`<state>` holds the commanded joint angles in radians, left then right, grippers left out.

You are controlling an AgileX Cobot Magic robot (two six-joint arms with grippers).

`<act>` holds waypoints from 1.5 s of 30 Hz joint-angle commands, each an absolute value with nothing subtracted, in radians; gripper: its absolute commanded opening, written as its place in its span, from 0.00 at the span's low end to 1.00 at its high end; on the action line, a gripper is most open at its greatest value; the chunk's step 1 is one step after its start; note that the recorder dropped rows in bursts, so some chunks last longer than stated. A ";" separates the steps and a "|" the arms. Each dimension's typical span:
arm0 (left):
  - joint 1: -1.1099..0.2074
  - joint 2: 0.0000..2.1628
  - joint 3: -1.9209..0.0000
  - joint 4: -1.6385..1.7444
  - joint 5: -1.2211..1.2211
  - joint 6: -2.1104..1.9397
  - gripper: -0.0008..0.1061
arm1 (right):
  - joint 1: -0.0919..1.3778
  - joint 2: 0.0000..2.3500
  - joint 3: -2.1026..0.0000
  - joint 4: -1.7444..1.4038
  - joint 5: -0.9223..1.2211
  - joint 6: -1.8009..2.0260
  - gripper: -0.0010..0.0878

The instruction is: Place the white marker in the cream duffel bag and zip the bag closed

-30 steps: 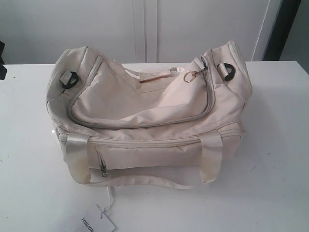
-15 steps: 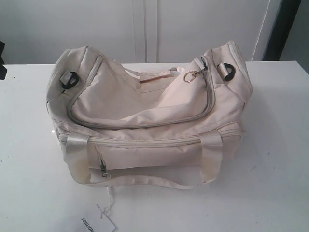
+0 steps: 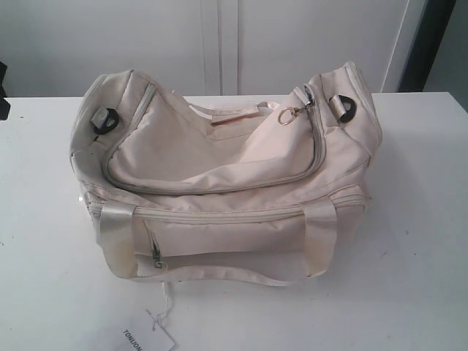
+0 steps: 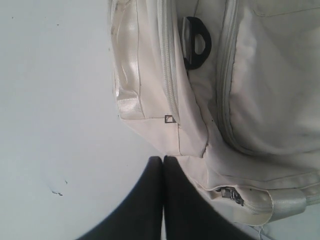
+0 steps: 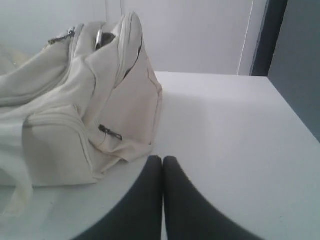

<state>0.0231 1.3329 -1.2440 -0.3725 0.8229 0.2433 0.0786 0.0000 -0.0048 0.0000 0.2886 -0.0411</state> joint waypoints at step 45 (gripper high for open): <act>0.023 1.333 -1.244 -0.372 0.823 0.243 0.01 | 0.079 0.000 0.000 0.000 0.335 0.005 0.01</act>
